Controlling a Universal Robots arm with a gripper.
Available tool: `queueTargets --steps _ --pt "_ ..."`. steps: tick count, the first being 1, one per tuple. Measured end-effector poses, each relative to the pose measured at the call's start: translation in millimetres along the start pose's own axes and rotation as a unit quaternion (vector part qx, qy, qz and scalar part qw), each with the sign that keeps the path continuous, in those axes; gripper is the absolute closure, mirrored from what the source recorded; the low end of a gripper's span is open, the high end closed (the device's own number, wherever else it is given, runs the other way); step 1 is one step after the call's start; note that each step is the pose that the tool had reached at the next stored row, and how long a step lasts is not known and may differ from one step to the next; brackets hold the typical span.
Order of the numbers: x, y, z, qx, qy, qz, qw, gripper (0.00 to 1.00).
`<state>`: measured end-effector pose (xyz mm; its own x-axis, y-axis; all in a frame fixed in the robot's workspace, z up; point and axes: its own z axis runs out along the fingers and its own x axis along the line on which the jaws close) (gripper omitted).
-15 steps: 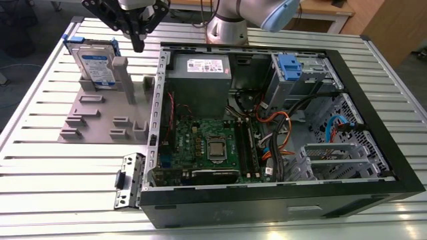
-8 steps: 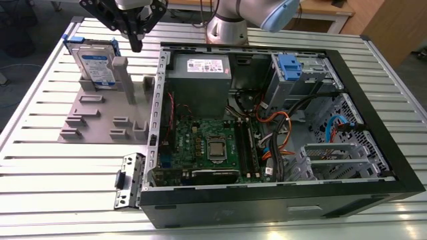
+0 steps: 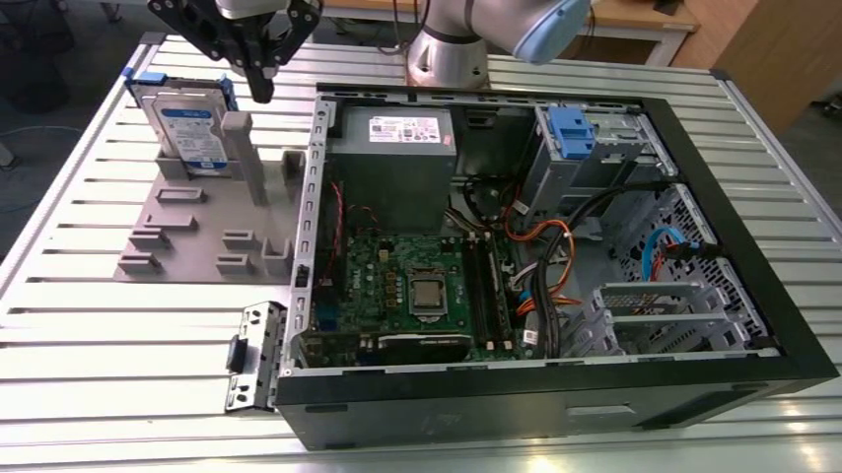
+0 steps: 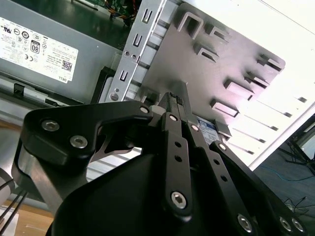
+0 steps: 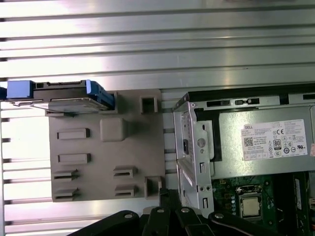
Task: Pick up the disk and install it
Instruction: 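Reach for the disk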
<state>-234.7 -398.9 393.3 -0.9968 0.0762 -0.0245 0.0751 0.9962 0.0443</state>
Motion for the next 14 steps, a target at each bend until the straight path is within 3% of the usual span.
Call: queueTargets --steps 14 --pt "14.8 -1.1 0.3 0.0001 -0.0001 0.0 1.0 0.9"
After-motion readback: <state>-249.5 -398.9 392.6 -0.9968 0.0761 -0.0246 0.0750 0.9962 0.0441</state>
